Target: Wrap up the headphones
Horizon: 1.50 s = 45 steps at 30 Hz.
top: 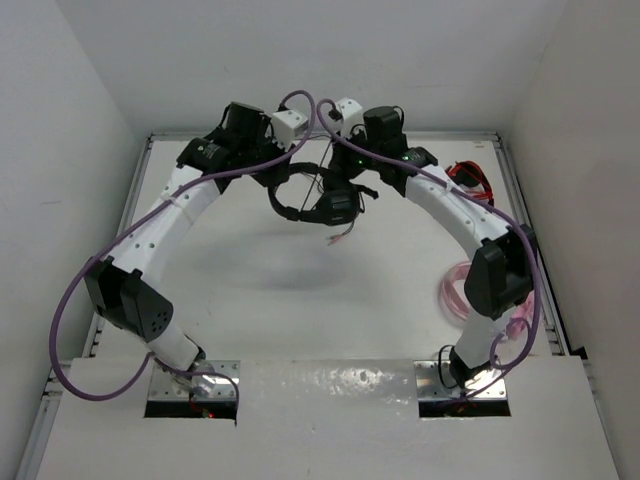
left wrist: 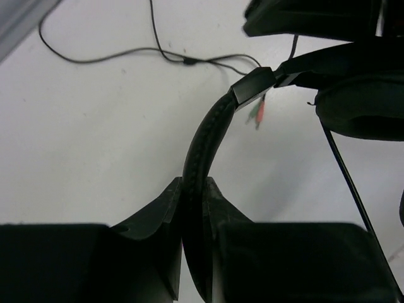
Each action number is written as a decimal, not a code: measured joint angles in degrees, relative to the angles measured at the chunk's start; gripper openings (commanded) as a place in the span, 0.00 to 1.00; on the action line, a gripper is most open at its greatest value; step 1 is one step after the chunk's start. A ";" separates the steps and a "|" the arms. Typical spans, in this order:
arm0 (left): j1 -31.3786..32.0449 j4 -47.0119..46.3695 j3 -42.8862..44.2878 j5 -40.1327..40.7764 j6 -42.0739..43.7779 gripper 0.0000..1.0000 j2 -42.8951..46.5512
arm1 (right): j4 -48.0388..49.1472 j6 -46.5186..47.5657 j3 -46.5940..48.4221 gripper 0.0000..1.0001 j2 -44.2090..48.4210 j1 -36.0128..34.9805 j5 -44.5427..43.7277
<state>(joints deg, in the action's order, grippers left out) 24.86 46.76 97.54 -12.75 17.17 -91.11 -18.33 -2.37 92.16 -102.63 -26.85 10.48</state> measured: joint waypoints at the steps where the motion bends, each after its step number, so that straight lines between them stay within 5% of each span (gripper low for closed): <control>1: -0.24 1.27 0.37 -0.46 -0.42 0.00 -0.02 | 1.75 -1.38 -0.37 0.31 -0.50 0.11 3.10; 4: -0.35 5.25 3.45 -3.74 -1.36 0.00 -0.20 | 9.29 -5.90 -1.55 0.61 -2.38 0.17 10.47; 16: -0.74 11.26 18.01 -14.67 -3.02 0.00 -0.39 | 28.98 -19.78 -17.84 0.81 -4.57 2.89 20.24; 20: -3.89 11.45 20.63 -15.96 -4.42 0.00 -1.18 | 28.00 -19.41 -20.92 0.99 -4.55 2.91 20.90; 35: -6.99 9.88 31.23 -15.89 -8.79 0.00 -5.88 | 38.10 -13.88 -32.30 0.97 3.56 3.17 11.19; 45: -6.99 7.13 39.10 -13.35 -11.19 0.00 -7.91 | 46.58 -14.38 -22.56 0.89 -9.62 3.26 6.16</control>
<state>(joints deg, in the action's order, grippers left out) 17.87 53.89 136.64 -26.11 5.98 -99.02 28.25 -16.75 69.60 -112.25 -23.59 16.64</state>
